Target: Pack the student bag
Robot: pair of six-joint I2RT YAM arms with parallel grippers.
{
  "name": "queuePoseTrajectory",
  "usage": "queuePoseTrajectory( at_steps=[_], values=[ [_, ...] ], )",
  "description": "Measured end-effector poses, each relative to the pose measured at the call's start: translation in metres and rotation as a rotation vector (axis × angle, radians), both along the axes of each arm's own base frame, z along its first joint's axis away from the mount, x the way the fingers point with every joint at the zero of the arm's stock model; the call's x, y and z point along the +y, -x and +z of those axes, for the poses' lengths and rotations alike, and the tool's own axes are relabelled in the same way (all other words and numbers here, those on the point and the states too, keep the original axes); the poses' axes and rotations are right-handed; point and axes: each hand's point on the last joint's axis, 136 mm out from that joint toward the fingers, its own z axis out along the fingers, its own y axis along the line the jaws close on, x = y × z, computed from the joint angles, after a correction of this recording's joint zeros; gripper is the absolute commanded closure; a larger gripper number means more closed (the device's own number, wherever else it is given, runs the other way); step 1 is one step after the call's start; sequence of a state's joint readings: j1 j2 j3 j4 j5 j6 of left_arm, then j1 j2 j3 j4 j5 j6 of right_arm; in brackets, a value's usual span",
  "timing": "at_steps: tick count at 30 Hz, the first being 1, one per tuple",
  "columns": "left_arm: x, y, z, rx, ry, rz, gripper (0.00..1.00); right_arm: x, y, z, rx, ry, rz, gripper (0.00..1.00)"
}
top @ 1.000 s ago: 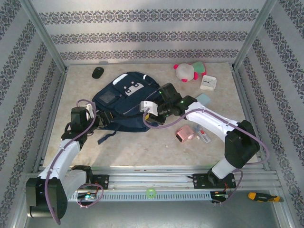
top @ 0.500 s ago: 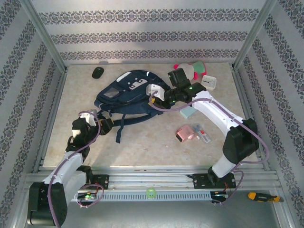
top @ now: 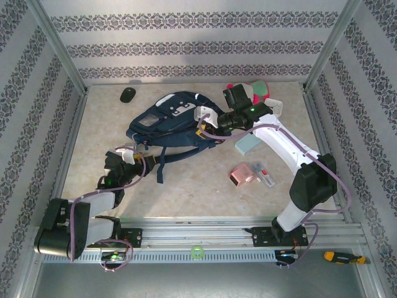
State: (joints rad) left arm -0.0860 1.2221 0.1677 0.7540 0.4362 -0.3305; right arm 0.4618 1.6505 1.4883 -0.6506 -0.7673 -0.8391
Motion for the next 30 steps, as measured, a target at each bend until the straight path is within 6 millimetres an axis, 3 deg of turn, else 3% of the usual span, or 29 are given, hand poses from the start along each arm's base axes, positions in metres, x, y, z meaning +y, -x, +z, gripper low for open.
queuePoseTrajectory(
  at_steps=[7,18,25,30],
  values=[
    [-0.003,-0.015,0.026,-0.114,-0.022,-0.024,0.53,-0.001,0.003,-0.001,0.012,0.004,0.004,1.00],
    [-0.009,-0.022,0.038,-0.162,-0.036,-0.062,1.00,-0.001,0.003,-0.001,0.015,0.004,0.004,1.00],
    [-0.022,-0.016,0.043,-0.133,-0.001,-0.138,1.00,0.005,0.000,-0.003,0.003,0.021,-0.021,1.00],
    [-0.039,-0.006,0.060,-0.138,0.056,-0.229,1.00,0.020,-0.003,-0.016,-0.002,0.036,-0.052,1.00]
  ],
)
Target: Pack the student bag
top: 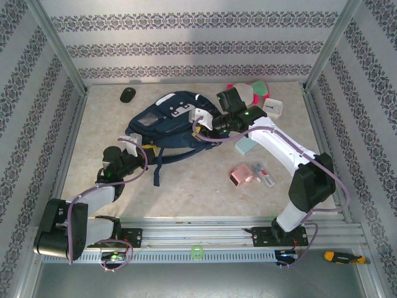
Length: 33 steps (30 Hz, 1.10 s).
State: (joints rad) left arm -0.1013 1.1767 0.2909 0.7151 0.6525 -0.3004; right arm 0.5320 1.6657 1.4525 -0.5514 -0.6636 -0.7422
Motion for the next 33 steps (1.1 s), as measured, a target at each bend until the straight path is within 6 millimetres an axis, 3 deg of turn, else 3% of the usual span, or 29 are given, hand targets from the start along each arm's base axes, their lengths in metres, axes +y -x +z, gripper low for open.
queuePoseTrajectory(
  at_steps=[5,15,18,20,24,29,33],
  values=[
    [-0.012,0.011,0.017,0.010,0.026,-0.059,1.00,0.017,-0.013,-0.021,-0.002,0.014,-0.061,1.00],
    [-0.031,0.027,0.012,0.134,0.015,-0.127,1.00,0.064,-0.021,-0.059,0.033,-0.031,-0.112,1.00],
    [-0.028,0.026,0.005,0.185,0.001,-0.092,1.00,0.070,-0.017,-0.067,0.066,-0.046,-0.124,0.74],
    [-0.026,0.025,-0.002,0.227,-0.014,-0.062,1.00,0.069,-0.014,-0.072,0.107,-0.063,-0.146,0.62],
    [-0.022,0.030,-0.020,0.321,-0.038,-0.022,1.00,0.051,-0.007,-0.086,0.257,-0.089,-0.252,0.50],
    [-0.015,0.038,-0.047,0.464,-0.041,0.032,1.00,0.022,-0.012,-0.089,0.459,-0.131,-0.472,0.48],
    [-0.016,0.044,-0.066,0.552,-0.061,0.050,1.00,0.007,-0.024,-0.102,0.584,-0.139,-0.680,0.52]
  ],
)
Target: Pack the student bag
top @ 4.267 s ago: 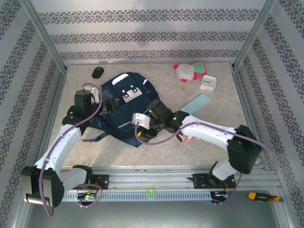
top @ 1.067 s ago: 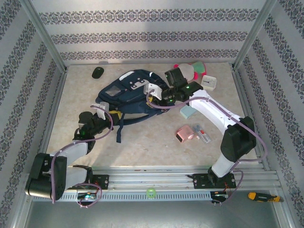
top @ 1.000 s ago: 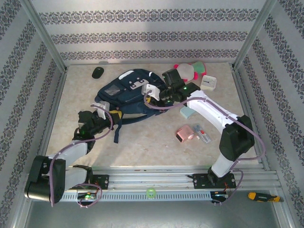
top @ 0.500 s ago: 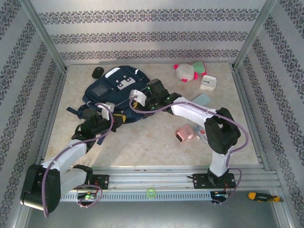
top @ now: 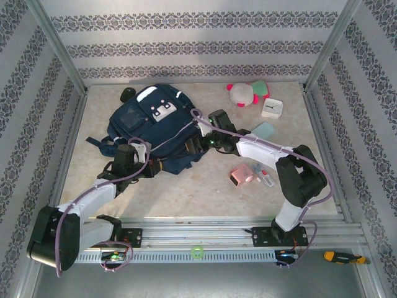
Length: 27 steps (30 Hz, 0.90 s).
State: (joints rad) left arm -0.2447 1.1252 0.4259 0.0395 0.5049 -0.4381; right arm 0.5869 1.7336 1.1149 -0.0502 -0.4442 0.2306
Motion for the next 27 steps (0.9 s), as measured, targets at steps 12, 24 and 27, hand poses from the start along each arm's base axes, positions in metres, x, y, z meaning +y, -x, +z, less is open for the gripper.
queuePoseTrajectory(
  at_steps=[12,24,27],
  values=[
    [-0.020,0.012,-0.028,0.095,-0.024,-0.053,0.95,0.005,-0.004,-0.062,0.190,0.051,-0.223,0.68],
    [-0.077,0.008,-0.022,0.094,0.037,-0.177,0.60,0.004,-0.012,-0.062,0.166,0.036,-0.289,0.67],
    [-0.083,0.007,-0.012,0.059,0.047,-0.208,0.42,0.001,-0.013,-0.059,0.159,0.031,-0.277,0.62]
  ],
)
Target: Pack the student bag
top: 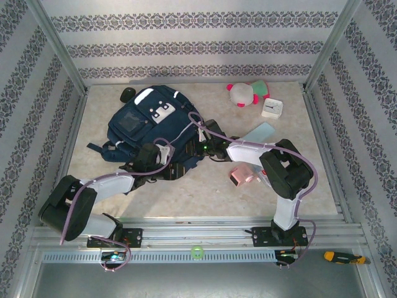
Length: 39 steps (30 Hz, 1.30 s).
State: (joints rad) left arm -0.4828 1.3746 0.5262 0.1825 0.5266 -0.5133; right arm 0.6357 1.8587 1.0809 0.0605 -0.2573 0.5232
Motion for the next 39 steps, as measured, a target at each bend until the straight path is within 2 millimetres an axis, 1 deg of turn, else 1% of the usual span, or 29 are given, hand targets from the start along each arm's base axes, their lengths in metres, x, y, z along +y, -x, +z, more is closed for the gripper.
queuePoseTrajectory(
  at_steps=[1,3,6,8,10,12,13,15,17,20,22,23,25,27,28,30,31,34,37,39],
  values=[
    [-0.001,0.000,0.006,-0.022,0.000,-0.014,0.37,-0.003,-0.001,0.004,-0.003,-0.008,0.004,0.60],
    [0.001,0.000,0.021,-0.082,-0.010,-0.040,0.30,-0.008,-0.001,0.014,-0.016,-0.023,0.022,0.57],
    [0.010,-0.001,0.055,-0.239,-0.041,-0.072,0.23,-0.015,0.000,0.045,-0.057,-0.077,0.055,0.56],
    [0.021,-0.004,0.081,-0.377,-0.079,-0.082,0.22,-0.018,0.003,0.072,-0.103,-0.117,0.084,0.56],
    [0.032,-0.005,0.100,-0.499,-0.131,-0.103,0.22,-0.018,0.008,0.094,-0.144,-0.152,0.111,0.56],
    [0.043,-0.007,0.108,-0.588,-0.210,-0.135,0.22,-0.017,0.016,0.107,-0.166,-0.177,0.144,0.56],
    [0.047,-0.008,0.107,-0.619,-0.264,-0.162,0.22,-0.015,0.022,0.110,-0.169,-0.185,0.162,0.56],
    [0.054,-0.012,0.097,-0.651,-0.377,-0.225,0.21,-0.012,0.032,0.106,-0.162,-0.187,0.198,0.56],
    [0.061,-0.016,0.077,-0.646,-0.491,-0.307,0.21,-0.009,0.043,0.097,-0.140,-0.180,0.229,0.56],
    [0.080,-0.023,0.046,-0.575,-0.611,-0.386,0.21,-0.006,0.056,0.088,-0.114,-0.171,0.267,0.56],
    [0.096,-0.029,0.033,-0.517,-0.639,-0.382,0.21,-0.005,0.060,0.085,-0.103,-0.169,0.278,0.56],
    [0.105,-0.033,0.029,-0.486,-0.641,-0.364,0.21,-0.004,0.062,0.084,-0.100,-0.168,0.281,0.56],
    [0.112,-0.039,0.029,-0.456,-0.618,-0.332,0.20,-0.004,0.063,0.082,-0.095,-0.167,0.281,0.56],
    [0.114,-0.043,0.033,-0.451,-0.594,-0.313,0.19,-0.005,0.064,0.080,-0.087,-0.166,0.278,0.56],
    [0.110,-0.044,0.039,-0.450,-0.552,-0.301,0.19,-0.005,0.065,0.076,-0.078,-0.164,0.275,0.56],
    [0.105,-0.044,0.043,-0.447,-0.515,-0.294,0.18,-0.006,0.065,0.074,-0.068,-0.163,0.269,0.56],
    [0.100,-0.044,0.045,-0.423,-0.462,-0.264,0.20,-0.005,0.065,0.072,-0.060,-0.166,0.264,0.56],
    [0.092,-0.050,0.047,-0.291,-0.300,-0.086,0.21,-0.003,0.062,0.064,-0.022,-0.173,0.238,0.56],
    [0.094,-0.048,0.041,-0.138,-0.201,0.072,0.25,0.000,0.062,0.054,0.023,-0.181,0.217,0.56],
    [0.095,-0.047,0.037,-0.049,-0.151,0.161,0.26,0.002,0.062,0.046,0.053,-0.185,0.205,0.57]
  ],
)
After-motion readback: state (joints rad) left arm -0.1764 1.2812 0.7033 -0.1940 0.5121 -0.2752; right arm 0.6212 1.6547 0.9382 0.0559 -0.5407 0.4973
